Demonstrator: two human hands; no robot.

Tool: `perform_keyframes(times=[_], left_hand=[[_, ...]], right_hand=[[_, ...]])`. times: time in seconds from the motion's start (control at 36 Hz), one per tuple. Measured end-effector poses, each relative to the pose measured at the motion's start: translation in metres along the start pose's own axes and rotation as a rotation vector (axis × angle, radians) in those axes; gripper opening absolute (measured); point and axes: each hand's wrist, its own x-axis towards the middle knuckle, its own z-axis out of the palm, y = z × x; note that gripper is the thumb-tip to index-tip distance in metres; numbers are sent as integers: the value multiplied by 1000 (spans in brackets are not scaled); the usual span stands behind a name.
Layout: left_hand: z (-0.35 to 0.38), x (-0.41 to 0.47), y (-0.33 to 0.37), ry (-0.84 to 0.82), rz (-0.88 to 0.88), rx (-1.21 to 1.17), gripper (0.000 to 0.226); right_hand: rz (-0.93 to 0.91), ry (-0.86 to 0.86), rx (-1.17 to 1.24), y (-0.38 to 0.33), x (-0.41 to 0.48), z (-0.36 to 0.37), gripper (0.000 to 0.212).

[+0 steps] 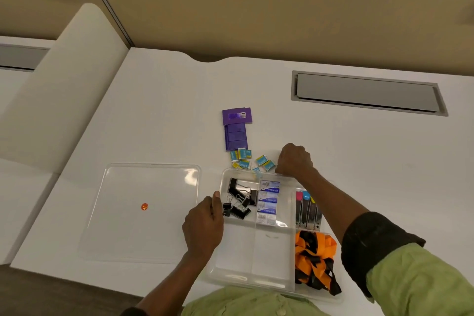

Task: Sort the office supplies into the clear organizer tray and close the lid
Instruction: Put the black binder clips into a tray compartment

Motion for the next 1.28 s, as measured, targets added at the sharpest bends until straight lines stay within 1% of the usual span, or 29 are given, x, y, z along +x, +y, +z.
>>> perform_keyframes(times=[0.08, 0.14, 0.25, 0.33, 0.39, 0.53, 0.61, 0.67, 0.69, 0.78, 0.89, 0.92, 0.97, 1.06, 1.08, 1.17, 1.22, 1.28], left_hand=[[0, 0, 0, -11, -6, 3, 77], [-1, 0, 0, -12, -3, -1, 76], [-1, 0, 1, -4, -2, -6, 74], [-1, 0, 2, 0, 10, -25, 71], [-2, -1, 2, -3, 12, -37, 68], [-5, -1, 5, -10, 0, -32, 69], [-5, -1, 5, -9, 2, -24, 70], [-4, -1, 3, -9, -3, -22, 71], [-3, -1, 2, -9, -2, -20, 72], [-1, 0, 0, -11, 1, -8, 72], [-1, 0, 1, 0, 15, -6, 69], [-1, 0, 2, 1, 21, -10, 67], [-1, 0, 1, -4, 25, -11, 64], [-3, 0, 1, -11, 5, -3, 64], [-3, -1, 2, -11, 2, -2, 65], [-3, 0, 3, -12, 0, -10, 66], [-3, 0, 3, -13, 5, -11, 65], [-2, 0, 2, -12, 12, -8, 67]], right_hand=[[-3, 41, 31, 6, -1, 0, 47], [13, 66, 50, 12, -2, -1, 43], [51, 108, 81, 25, -5, -3, 43], [74, 110, 91, 30, -6, -4, 45], [90, 113, 114, 32, -6, -5, 46], [92, 144, 204, 32, -12, -14, 45], [-20, 231, 324, 23, -28, -27, 30], [-123, 282, 383, 10, -50, -39, 25], [-181, 280, 393, 2, -64, -44, 24], [-346, 163, 371, -22, -103, -43, 26], [-507, -13, 281, -40, -133, -10, 28], [-520, -35, 254, -42, -134, -1, 28], [-534, -19, 255, -42, -131, 11, 26], [-528, 94, 328, -36, -117, 10, 10], [-513, 140, 340, -33, -108, 6, 9], [-471, 248, 266, -16, -70, -4, 21], [-474, 214, 133, -7, -43, -9, 33], [-524, 129, -18, -2, -24, -14, 41]])
